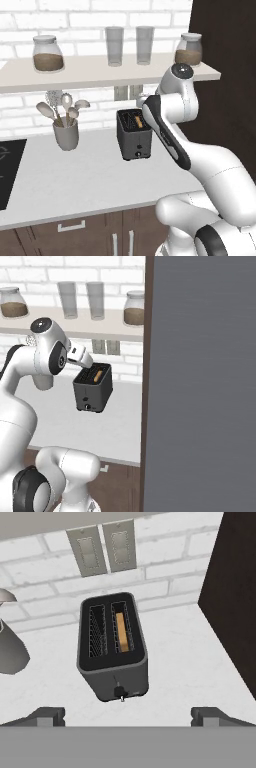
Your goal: Start the toaster. Once the lever pops up, take the bread to the plate on the dining counter.
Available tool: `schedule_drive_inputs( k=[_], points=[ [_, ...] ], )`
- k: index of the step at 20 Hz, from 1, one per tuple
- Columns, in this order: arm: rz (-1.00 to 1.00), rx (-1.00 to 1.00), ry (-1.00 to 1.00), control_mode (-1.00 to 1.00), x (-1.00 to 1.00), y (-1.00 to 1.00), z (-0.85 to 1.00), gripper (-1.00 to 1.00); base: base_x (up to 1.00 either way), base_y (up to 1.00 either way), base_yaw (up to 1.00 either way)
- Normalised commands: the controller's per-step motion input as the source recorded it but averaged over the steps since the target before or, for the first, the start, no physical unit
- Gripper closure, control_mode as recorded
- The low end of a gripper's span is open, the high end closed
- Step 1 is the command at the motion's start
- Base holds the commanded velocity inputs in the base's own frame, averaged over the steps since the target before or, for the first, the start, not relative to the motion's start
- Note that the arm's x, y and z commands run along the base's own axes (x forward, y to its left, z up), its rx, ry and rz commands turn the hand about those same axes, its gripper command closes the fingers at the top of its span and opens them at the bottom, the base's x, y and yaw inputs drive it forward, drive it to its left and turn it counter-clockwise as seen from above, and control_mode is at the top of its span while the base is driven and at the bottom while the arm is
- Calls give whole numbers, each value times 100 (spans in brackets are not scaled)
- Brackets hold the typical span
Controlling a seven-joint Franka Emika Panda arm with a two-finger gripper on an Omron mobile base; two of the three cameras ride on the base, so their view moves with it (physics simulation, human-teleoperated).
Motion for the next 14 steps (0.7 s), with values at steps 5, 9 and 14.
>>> schedule_drive_inputs(
  k=[5,9,14],
  points=[
    [0,0,0,-100,0,0,0,-100,0,0,0],
    [0,0,0,-100,0,0,0,-100,0,0,0],
    [0,0,0,-100,0,0,0,-100,0,0,0]
  ],
)
